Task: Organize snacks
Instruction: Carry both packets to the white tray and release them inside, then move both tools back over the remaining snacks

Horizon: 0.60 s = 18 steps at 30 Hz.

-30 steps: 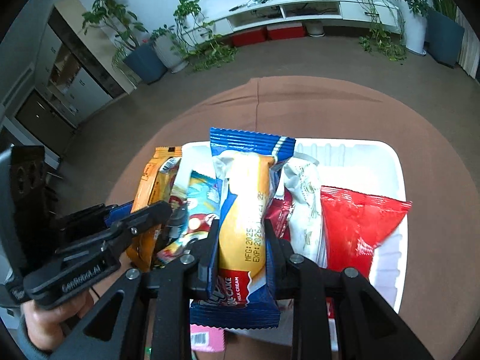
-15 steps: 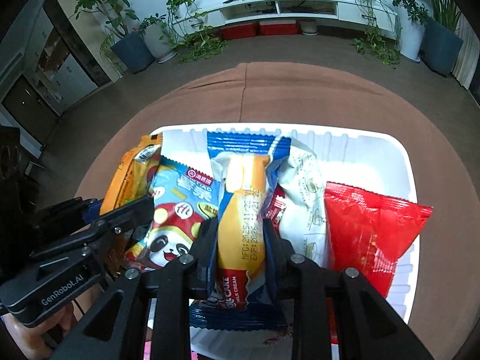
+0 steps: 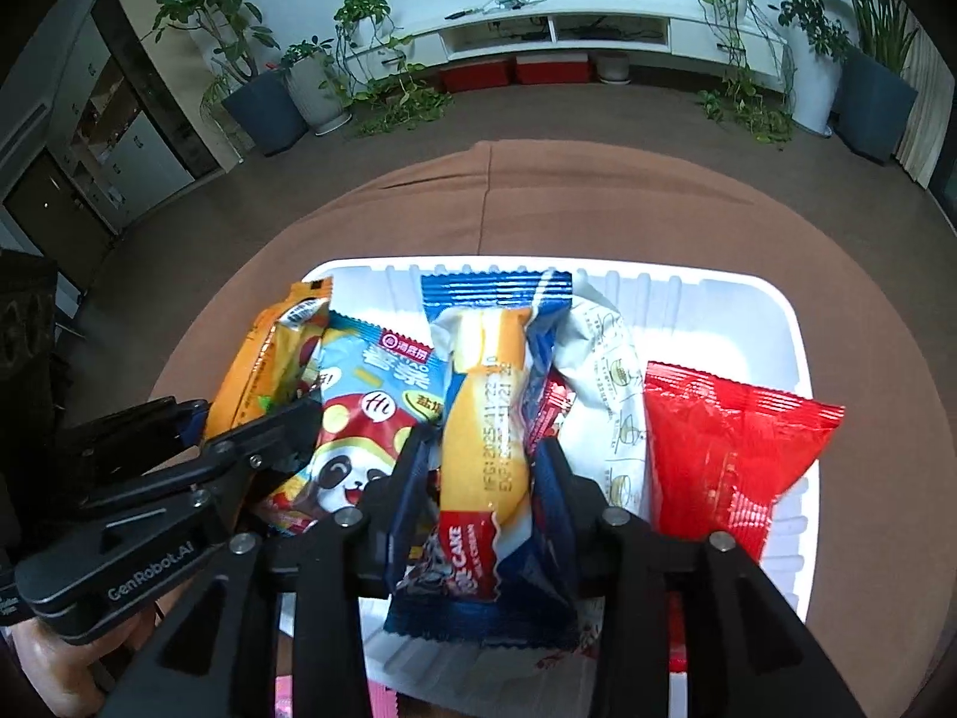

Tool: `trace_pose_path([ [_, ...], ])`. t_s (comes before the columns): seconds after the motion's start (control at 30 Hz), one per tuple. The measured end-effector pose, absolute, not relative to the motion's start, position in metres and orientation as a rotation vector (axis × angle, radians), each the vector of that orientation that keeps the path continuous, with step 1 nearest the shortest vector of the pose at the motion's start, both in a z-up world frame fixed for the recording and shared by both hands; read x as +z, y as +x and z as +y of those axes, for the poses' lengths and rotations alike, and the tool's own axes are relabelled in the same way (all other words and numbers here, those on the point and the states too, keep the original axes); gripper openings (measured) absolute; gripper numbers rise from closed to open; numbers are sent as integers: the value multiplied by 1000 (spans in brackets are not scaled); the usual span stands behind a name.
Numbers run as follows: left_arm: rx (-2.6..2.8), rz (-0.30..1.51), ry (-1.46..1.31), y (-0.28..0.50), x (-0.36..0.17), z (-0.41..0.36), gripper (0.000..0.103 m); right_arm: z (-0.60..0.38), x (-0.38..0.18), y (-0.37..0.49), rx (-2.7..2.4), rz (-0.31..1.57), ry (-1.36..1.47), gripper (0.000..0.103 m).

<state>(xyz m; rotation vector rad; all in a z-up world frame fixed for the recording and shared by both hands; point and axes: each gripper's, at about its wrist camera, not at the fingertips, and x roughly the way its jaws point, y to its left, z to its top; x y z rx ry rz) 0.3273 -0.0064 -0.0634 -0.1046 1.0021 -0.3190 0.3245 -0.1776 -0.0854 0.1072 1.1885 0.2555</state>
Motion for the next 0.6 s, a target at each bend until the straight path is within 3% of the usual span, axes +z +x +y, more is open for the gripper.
trace_pose_path([
  [0.17, -326, 982, -93, 318, -53, -11, 42, -180, -69, 314, 266, 1152, 118, 48],
  [0.33, -326, 961, -89, 305, -44, -8, 44, -182, -57, 303, 279, 1133, 118, 50],
  [0.43, -326, 938, -90, 289, -33, -3, 62, -188, -47, 289, 285, 1110, 154, 60],
  [0.5, -328, 924, -86, 276, -27, 1, 81, -193, -41, 279, 288, 1098, 179, 66],
  [0.6, -347, 931, -75, 254, -24, 1, 93, -203, -31, 258, 292, 1073, 230, 75],
])
